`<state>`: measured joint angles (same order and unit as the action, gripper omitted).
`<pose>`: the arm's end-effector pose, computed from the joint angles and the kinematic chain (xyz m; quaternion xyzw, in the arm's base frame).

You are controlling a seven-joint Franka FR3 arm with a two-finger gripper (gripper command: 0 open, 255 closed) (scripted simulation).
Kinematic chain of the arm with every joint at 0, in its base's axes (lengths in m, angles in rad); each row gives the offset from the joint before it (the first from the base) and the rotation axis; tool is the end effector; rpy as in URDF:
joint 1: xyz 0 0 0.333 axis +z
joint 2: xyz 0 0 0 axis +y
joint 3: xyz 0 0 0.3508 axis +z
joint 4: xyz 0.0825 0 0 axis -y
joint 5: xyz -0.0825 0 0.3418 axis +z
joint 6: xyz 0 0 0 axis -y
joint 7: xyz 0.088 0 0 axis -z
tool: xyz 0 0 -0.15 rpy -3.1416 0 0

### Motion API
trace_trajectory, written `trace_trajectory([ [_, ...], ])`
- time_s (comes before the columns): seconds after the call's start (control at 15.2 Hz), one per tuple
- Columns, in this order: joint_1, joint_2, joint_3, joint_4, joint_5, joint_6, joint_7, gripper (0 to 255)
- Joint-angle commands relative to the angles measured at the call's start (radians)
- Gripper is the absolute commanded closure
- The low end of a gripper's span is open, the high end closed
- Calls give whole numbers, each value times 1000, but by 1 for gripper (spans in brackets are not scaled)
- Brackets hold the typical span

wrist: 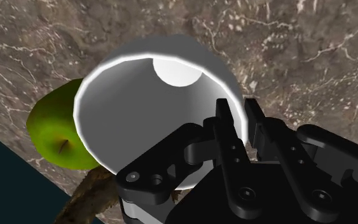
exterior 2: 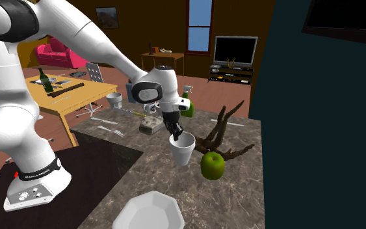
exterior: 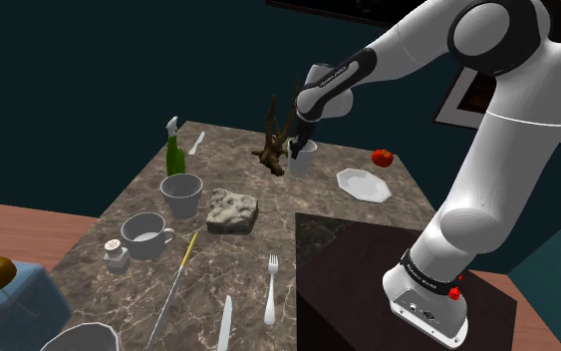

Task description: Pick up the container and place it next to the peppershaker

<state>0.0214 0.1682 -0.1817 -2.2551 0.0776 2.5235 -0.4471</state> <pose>0.5233 -0.0824 0.3230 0.9920 0.1146 0.0522 0.0069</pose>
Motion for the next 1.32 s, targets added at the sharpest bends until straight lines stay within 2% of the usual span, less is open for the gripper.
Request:
trace_trajectory([
  [0.0,3,-25,-2,5,-10,-29,9,255],
  [1.25,8,-173,-8,106,-59,-274,46,255],
])
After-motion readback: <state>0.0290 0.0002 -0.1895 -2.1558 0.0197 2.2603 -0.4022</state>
